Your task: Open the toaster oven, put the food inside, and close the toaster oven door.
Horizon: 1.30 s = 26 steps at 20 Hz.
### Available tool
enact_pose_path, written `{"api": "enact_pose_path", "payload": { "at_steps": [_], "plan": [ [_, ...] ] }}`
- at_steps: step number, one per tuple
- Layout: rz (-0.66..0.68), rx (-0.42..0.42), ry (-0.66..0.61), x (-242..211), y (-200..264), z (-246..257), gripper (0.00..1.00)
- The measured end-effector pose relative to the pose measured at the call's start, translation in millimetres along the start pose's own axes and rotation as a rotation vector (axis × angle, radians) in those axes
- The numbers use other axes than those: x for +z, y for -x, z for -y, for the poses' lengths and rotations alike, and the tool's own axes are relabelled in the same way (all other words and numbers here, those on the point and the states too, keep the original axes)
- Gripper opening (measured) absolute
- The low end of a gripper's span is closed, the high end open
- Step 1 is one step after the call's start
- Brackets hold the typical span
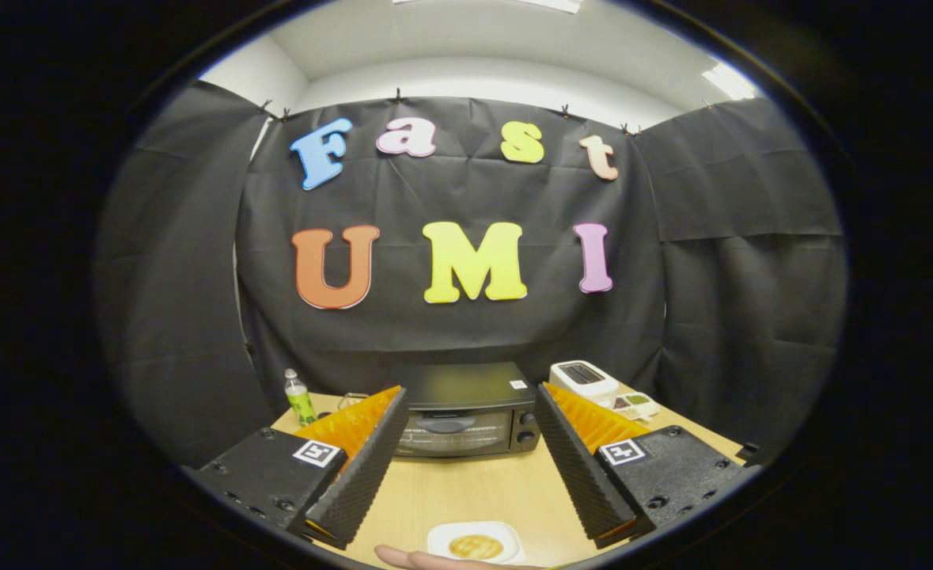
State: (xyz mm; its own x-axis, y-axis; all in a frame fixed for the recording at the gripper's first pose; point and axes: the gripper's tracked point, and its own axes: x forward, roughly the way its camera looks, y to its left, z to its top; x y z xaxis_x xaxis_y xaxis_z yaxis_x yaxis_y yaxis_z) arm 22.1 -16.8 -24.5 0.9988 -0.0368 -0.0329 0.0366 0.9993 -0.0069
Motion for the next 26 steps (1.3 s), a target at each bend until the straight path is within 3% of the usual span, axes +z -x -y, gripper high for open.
{"api": "enact_pose_path", "payload": {
  "at_steps": [6, 18, 26],
  "plan": [
    [-0.075, 0.024, 0.005, -40.0, -43.6, -10.5, 1.0],
    [-0.2, -0.024, 0.042, -115.2, -178.2, -20.4, 1.0],
    [-0.296, -0.032, 0.069, -157.3, -240.9, -26.8, 1.0]
  ]
}}
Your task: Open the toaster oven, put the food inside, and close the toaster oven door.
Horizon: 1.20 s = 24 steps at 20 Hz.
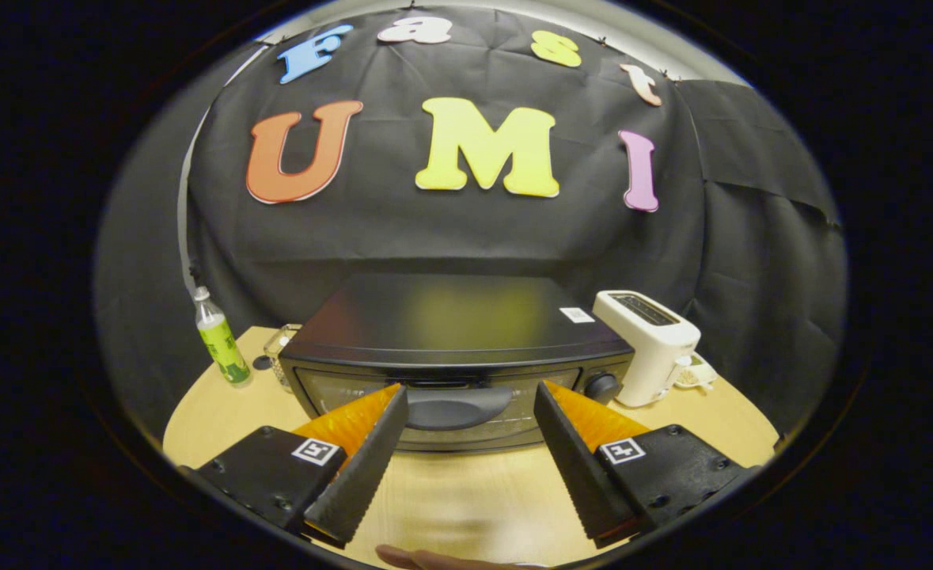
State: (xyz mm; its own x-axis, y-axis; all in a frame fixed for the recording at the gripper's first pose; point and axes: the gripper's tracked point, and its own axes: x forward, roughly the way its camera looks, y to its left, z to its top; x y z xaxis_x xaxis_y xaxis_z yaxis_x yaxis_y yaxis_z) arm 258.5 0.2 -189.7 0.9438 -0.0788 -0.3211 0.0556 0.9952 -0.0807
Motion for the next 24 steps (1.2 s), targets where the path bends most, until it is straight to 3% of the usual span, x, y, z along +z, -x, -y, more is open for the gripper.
{"api": "enact_pose_path", "payload": {
  "at_steps": [4, 15, 24],
  "plan": [
    [0.014, -0.006, 0.028, 9.7, -11.9, -5.0, 1.0],
    [-0.074, 0.1, -0.017, 8.3, -32.5, -12.8, 1.0],
    [-0.08, 0.091, -0.015, -13.3, -2.8, -6.1, 1.0]
  ]
}}
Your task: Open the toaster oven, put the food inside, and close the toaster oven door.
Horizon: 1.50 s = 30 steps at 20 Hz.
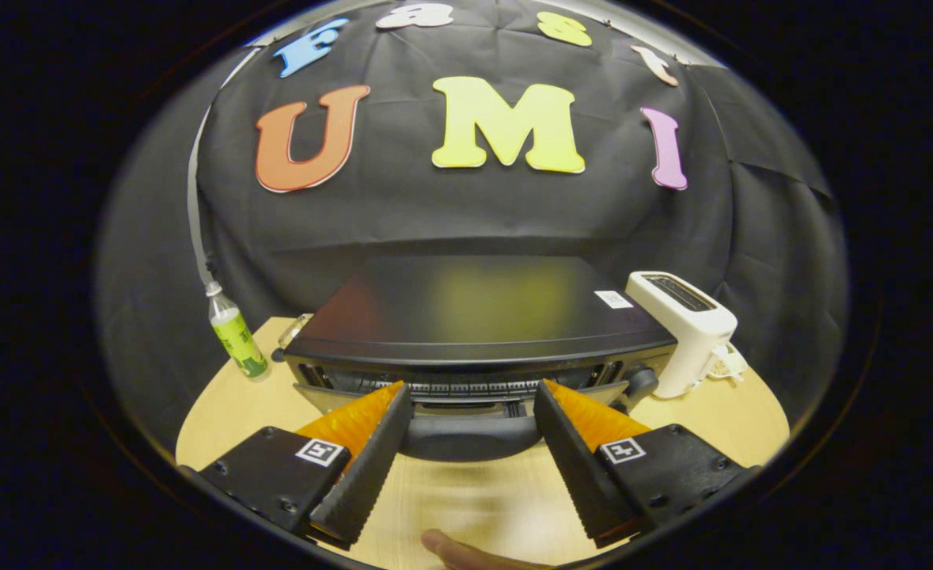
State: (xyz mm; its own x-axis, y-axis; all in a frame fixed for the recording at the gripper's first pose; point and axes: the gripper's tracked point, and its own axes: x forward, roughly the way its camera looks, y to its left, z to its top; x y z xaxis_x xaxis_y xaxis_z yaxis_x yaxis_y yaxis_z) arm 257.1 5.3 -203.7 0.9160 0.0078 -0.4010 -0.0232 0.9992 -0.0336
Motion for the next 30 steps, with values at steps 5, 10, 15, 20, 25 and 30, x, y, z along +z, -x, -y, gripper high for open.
{"api": "enact_pose_path", "payload": {
  "at_steps": [5, 10, 15, 20, 25, 30],
  "plan": [
    [-0.05, 0.019, 0.01, -30.5, 20.7, 2.9, 1.0],
    [-0.103, 0.021, 0.032, -66.7, 37.0, 4.6, 1.0],
    [-0.168, 0.02, 0.031, -105.9, 44.1, 4.9, 1.0],
    [-0.221, 0.021, 0.034, -132.1, 43.2, 2.6, 1.0],
    [-0.243, 0.05, -0.012, -140.5, 46.9, -2.0, 1.0],
    [-0.205, 0.075, 0.009, -134.4, 77.8, -1.3, 1.0]
  ]
}}
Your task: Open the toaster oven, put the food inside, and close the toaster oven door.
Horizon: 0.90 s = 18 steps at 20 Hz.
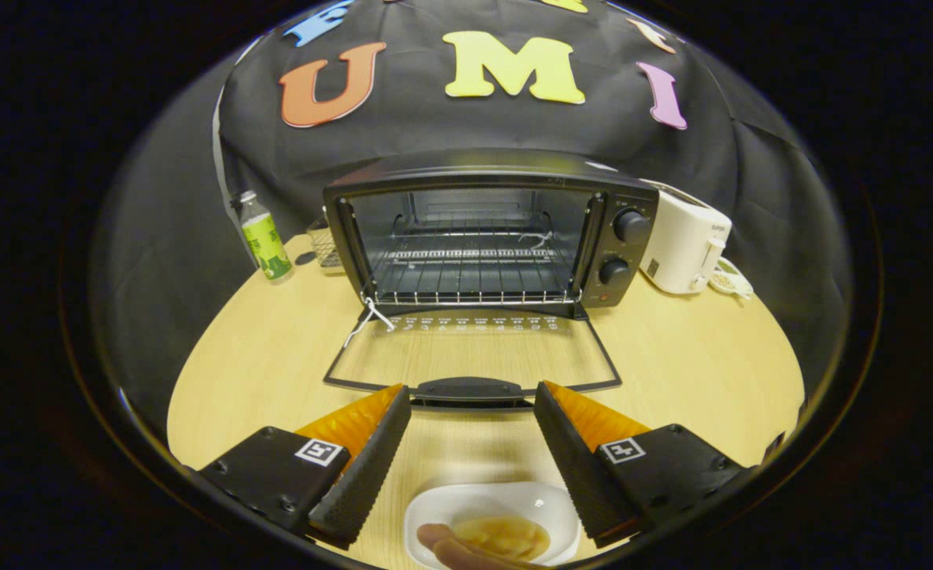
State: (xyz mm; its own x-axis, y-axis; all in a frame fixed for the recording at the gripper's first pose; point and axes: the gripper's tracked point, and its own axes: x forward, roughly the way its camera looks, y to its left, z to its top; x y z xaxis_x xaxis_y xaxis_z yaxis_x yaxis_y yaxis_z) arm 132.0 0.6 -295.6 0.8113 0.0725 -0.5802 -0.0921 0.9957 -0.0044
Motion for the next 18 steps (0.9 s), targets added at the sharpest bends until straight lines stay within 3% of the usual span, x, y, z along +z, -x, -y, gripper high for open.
{"api": "enact_pose_path", "payload": {
  "at_steps": [9, 18],
  "plan": [
    [0.072, 0.016, 0.018, -29.2, 77.1, 12.5, 1.0],
    [0.028, 0.039, -0.027, -94.6, 79.7, 23.7, 1.0]
  ]
}}
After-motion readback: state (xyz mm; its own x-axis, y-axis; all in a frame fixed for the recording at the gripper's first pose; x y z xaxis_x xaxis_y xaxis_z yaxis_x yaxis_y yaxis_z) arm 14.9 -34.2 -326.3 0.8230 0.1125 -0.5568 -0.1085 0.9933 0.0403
